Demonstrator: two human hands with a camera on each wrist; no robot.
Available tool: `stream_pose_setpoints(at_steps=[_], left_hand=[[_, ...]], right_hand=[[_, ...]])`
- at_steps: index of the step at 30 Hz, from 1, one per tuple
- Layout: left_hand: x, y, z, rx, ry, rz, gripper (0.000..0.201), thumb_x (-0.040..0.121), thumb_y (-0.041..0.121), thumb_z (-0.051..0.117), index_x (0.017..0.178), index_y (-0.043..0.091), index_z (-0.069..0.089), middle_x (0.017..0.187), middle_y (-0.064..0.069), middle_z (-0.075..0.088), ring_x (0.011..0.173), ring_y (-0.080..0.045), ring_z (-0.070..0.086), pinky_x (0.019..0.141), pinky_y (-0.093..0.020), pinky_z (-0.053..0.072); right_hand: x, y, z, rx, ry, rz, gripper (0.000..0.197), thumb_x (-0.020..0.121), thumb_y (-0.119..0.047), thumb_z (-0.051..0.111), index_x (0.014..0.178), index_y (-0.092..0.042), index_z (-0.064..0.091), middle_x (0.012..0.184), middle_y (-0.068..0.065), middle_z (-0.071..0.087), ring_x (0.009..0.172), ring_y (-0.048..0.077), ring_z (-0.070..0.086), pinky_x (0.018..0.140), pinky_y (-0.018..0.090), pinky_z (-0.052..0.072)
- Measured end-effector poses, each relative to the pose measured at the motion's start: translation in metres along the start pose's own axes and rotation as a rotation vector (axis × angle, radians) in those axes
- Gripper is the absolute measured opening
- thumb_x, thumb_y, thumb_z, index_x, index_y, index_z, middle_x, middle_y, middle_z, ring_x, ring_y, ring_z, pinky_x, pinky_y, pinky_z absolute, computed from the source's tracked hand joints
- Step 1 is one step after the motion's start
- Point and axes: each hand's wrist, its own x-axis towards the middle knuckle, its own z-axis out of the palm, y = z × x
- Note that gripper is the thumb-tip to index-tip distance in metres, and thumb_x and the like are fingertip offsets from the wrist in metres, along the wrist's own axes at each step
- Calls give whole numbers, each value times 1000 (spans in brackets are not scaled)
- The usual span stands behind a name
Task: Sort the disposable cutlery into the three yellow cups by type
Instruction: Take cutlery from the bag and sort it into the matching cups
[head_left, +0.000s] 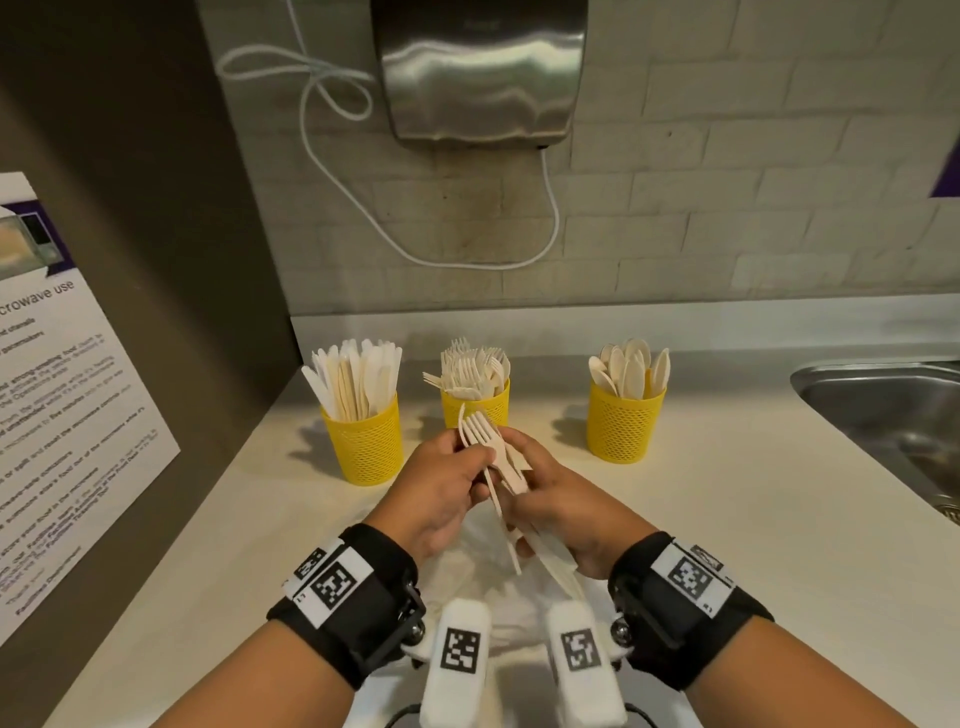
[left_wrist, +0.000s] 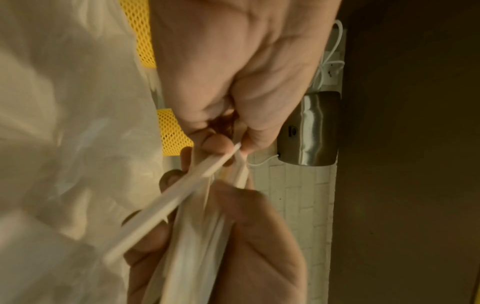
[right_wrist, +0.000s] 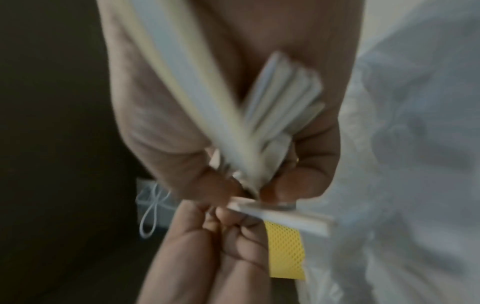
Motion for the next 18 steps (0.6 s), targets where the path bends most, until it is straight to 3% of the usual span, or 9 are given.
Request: stream_pose_setpoints(at_steps=[3,5,7,10,15,18], left_hand=[[3,3,-1,-39,-52,-3,19,91,-1,49,96,13,61,79,-6,62,63,-11,53,47,-15,43],[6,7,0,-51,-70,7,18,91,-3,47,95,10,60,78,-7,60,61,-11,52,45,-15,42],[8,15,0,-50,-75,33,17,91,-3,48,97,9,59,83,-10,61,63,-12,54,46,-16,41],[16,38,-4,-15,-27,117,16,91,0,51,99,11,59,91,-12,62,71,-14,54,48,-16,44],[47,86,-15,204,171,444,16,88,6,58,85,22,57,79,0,62,70,-13,58,59,-23,48],[68,98,-12,391,244,535,10,87,13,59,94,21,56,88,1,63,79,-15,61,69,-28,52]], right_hand=[[4,4,-5,317,-16,63,46,90,-29,55,133,-40,43,87,10,53,63,17,50,48,28,46],[9,8,-7,424,6,72,37,95,-36,51,132,-34,46,81,10,52,60,18,47,47,27,44],[14,12,-9,523,65,86,37,94,-21,55,129,-27,47,74,11,53,54,17,46,45,26,41],[18,15,-20,550,209,102,47,90,4,49,126,-27,45,63,11,52,48,16,44,43,22,39],[16,12,-40,599,327,24,43,93,1,44,128,-24,44,77,11,52,53,15,45,43,22,40],[12,11,-49,578,342,-12,47,93,2,44,130,-27,44,79,11,53,52,14,45,43,22,42]])
